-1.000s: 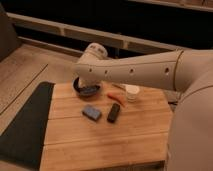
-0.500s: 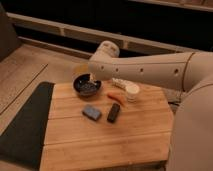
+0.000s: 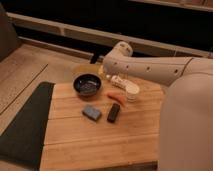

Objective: Pick up the ceramic bowl

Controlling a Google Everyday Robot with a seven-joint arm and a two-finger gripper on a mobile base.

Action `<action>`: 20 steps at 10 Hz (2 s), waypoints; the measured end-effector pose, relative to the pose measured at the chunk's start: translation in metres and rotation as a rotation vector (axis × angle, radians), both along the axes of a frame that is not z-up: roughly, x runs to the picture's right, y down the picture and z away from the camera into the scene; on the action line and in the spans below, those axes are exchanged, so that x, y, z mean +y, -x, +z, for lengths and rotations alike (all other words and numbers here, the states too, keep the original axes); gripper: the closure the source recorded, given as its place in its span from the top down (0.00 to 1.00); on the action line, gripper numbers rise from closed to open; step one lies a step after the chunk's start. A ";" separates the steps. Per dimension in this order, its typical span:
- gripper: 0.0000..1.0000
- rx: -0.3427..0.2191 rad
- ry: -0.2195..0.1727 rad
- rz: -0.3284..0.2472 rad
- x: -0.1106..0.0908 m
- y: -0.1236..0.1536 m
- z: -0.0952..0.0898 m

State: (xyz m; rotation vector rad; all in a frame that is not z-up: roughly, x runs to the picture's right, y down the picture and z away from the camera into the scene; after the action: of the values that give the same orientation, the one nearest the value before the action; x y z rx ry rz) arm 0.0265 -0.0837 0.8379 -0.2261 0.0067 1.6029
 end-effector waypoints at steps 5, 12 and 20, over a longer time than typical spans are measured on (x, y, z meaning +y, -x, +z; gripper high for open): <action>0.65 -0.004 0.014 -0.003 0.004 -0.001 0.005; 0.65 -0.051 0.157 -0.110 0.040 0.026 0.074; 0.43 -0.106 0.335 -0.185 0.066 0.042 0.159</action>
State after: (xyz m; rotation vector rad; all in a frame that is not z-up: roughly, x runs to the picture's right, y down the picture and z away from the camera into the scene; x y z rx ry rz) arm -0.0153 -0.0174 0.9971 -0.5548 0.2102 1.3977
